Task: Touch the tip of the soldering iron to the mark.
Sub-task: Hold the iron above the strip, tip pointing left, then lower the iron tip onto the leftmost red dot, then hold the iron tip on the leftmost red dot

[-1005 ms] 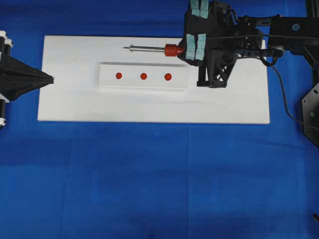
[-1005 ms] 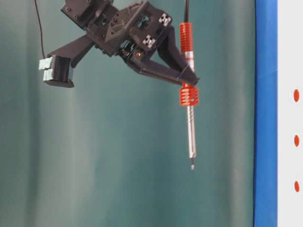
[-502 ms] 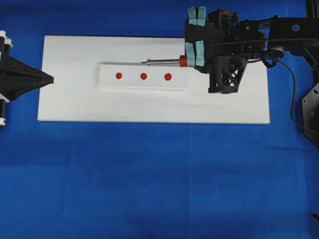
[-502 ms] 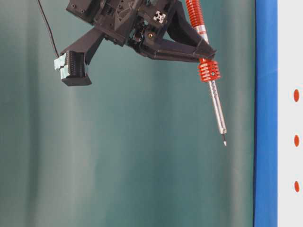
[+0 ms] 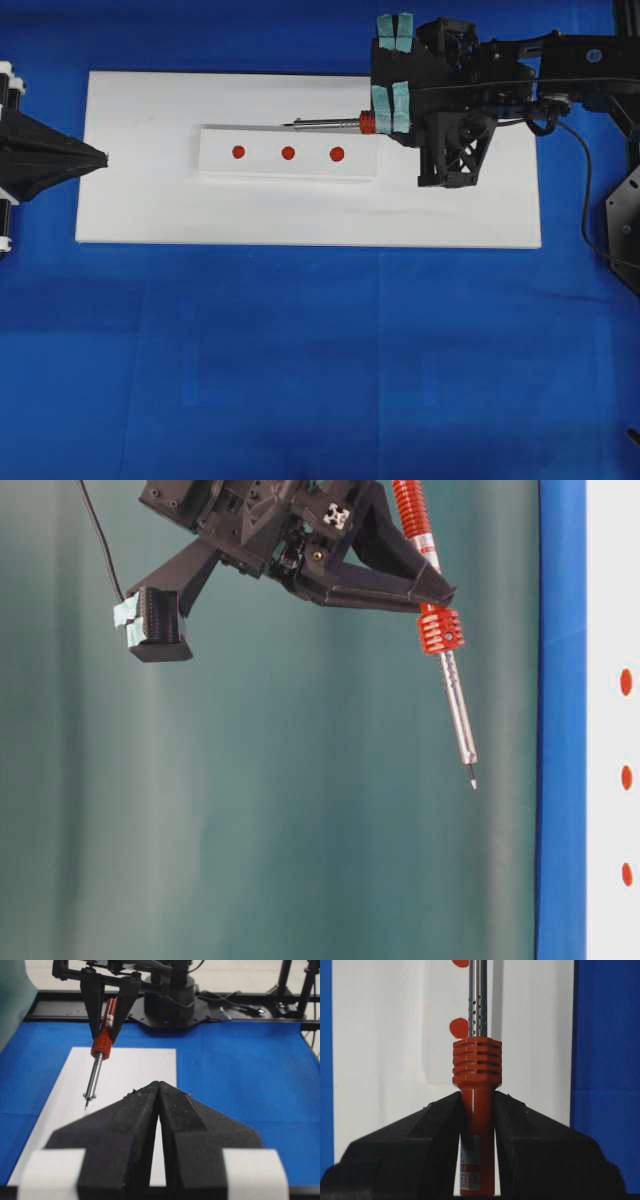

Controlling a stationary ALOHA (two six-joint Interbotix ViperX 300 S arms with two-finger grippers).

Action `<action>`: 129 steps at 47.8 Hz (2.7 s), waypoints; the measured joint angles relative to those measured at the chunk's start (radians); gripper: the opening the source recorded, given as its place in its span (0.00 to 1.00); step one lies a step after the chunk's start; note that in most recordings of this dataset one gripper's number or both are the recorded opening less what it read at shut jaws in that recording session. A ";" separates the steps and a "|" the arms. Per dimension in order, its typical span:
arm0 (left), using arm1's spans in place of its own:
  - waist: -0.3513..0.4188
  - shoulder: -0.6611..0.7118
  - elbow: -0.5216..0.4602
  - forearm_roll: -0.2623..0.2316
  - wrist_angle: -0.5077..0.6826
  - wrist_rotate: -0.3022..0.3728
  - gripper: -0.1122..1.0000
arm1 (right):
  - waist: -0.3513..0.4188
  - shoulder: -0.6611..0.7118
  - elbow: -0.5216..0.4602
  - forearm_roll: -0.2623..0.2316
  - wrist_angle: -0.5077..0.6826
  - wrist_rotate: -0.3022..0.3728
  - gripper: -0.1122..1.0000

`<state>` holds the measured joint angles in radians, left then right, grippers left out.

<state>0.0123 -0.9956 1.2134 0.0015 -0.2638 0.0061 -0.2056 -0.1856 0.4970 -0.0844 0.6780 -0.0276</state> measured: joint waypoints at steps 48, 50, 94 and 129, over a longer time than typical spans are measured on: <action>-0.002 0.000 0.002 0.000 0.000 -0.002 0.10 | 0.021 0.319 -0.144 0.000 -0.064 0.005 0.16; -0.002 0.002 0.002 0.000 0.002 -0.002 0.10 | 0.021 0.328 -0.149 0.000 -0.064 0.005 0.16; 0.000 0.003 0.003 0.000 0.002 0.002 0.10 | 0.015 0.367 -0.163 0.000 -0.066 0.005 0.16; 0.000 0.003 0.003 0.000 0.002 0.002 0.10 | 0.015 0.367 -0.164 -0.002 -0.063 0.003 0.16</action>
<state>0.0123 -0.9925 1.2164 0.0015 -0.2623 0.0077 -0.1902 0.1810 0.3329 -0.0859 0.6151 -0.0245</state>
